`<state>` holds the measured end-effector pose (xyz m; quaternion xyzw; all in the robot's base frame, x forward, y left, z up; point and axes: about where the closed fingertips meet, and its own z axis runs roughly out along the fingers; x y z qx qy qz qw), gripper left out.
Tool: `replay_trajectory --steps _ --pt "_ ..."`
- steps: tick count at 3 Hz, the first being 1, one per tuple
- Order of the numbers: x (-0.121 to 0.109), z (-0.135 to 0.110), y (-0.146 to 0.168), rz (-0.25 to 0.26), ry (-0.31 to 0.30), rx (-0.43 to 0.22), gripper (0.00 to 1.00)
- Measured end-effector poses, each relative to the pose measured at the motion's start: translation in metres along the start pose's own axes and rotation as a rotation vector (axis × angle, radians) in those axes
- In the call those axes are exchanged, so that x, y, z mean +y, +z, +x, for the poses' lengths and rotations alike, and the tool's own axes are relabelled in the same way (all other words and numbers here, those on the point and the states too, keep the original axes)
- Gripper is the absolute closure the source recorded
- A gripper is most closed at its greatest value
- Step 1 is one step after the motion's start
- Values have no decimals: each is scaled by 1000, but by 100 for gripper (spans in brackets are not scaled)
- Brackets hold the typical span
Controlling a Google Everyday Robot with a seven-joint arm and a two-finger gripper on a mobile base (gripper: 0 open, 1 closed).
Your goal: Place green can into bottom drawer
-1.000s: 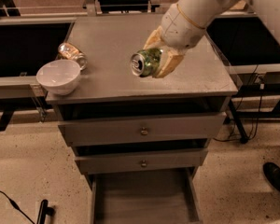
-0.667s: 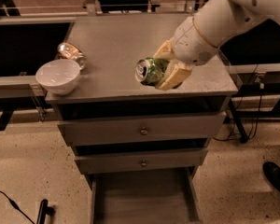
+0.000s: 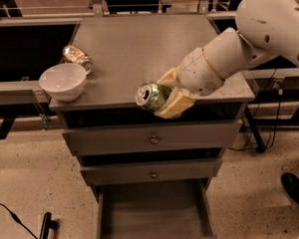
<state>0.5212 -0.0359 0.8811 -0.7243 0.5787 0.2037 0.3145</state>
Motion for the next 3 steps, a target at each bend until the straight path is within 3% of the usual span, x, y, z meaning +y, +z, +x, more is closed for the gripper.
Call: replay_trajectory --steps 1,2,3 --pt "0 1 2 2 4 -4 100" --pt "11 26 34 34 99 -99 100" --pt "48 60 98 53 243 -340 100"
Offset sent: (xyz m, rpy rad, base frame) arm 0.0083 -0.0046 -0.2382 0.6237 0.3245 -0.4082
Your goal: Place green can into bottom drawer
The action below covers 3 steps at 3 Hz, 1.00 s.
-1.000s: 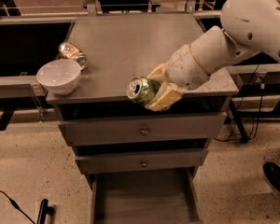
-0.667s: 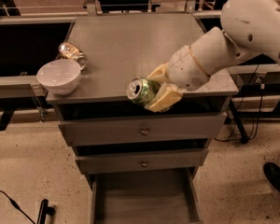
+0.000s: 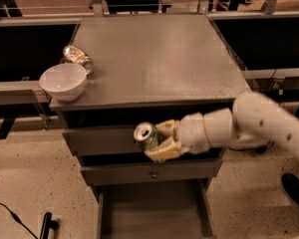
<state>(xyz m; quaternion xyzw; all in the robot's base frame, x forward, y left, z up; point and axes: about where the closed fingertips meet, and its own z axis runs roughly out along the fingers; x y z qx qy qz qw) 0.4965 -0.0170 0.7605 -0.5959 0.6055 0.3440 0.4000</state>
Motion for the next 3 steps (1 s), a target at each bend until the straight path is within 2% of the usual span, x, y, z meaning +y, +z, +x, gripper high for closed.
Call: replay_trajectory --steps 1,2,3 --pt "5 25 23 115 43 -254 100" --pt "5 30 36 123 2 -323 100" --pt "-3 59 43 110 87 -379 100"
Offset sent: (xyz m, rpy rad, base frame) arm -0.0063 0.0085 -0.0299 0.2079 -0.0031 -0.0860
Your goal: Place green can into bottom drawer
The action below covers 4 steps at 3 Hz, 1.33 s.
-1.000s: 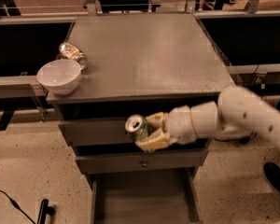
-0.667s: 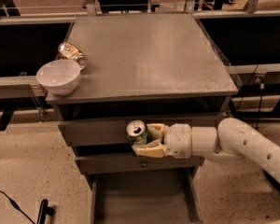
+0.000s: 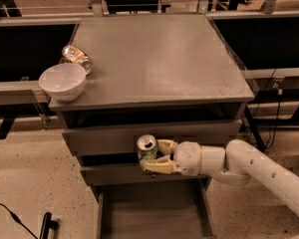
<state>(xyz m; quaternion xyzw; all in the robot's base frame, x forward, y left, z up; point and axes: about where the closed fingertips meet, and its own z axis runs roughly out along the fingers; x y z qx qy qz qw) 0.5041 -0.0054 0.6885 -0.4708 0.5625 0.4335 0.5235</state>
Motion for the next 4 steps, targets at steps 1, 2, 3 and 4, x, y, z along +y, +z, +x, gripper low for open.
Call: replay_trajectory --steps 1,2,3,4 --pt "5 74 2 64 98 -153 100" --pt "22 154 8 58 166 -221 100" --pt "18 191 15 50 221 -309 100" --pt "18 193 16 51 227 -317 100"
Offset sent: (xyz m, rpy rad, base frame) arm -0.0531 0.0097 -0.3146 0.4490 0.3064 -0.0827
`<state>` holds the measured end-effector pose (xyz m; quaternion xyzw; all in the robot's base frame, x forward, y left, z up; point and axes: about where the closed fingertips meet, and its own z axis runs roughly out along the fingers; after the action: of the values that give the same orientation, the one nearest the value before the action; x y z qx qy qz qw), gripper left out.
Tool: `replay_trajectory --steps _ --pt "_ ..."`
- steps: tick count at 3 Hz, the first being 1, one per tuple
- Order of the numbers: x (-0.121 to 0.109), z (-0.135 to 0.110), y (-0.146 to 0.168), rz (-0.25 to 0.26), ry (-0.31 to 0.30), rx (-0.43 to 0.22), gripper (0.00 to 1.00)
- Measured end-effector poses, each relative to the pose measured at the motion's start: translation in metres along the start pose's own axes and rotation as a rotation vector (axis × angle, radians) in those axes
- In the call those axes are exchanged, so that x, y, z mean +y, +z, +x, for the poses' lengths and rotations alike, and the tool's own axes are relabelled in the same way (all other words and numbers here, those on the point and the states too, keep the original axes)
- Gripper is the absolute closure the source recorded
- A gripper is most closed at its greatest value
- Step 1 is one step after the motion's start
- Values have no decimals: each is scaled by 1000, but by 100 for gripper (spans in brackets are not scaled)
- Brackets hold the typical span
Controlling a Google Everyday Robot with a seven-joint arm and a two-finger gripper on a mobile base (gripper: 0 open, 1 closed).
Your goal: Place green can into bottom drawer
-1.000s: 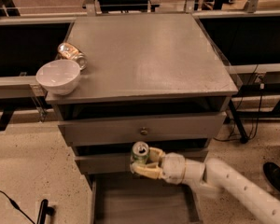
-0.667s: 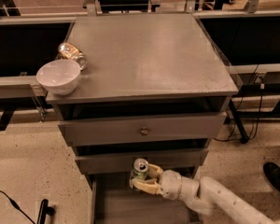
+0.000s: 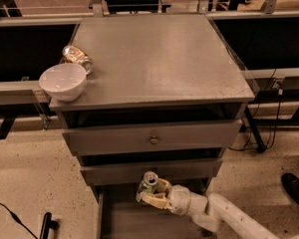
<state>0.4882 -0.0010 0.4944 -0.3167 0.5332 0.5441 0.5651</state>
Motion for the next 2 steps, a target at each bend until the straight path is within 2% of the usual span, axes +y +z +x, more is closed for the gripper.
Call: replay_trajectory --steps 1,2 --pt "-13 53 -1 -17 74 77 100" --pt "-23 133 -9 -62 95 102 100"
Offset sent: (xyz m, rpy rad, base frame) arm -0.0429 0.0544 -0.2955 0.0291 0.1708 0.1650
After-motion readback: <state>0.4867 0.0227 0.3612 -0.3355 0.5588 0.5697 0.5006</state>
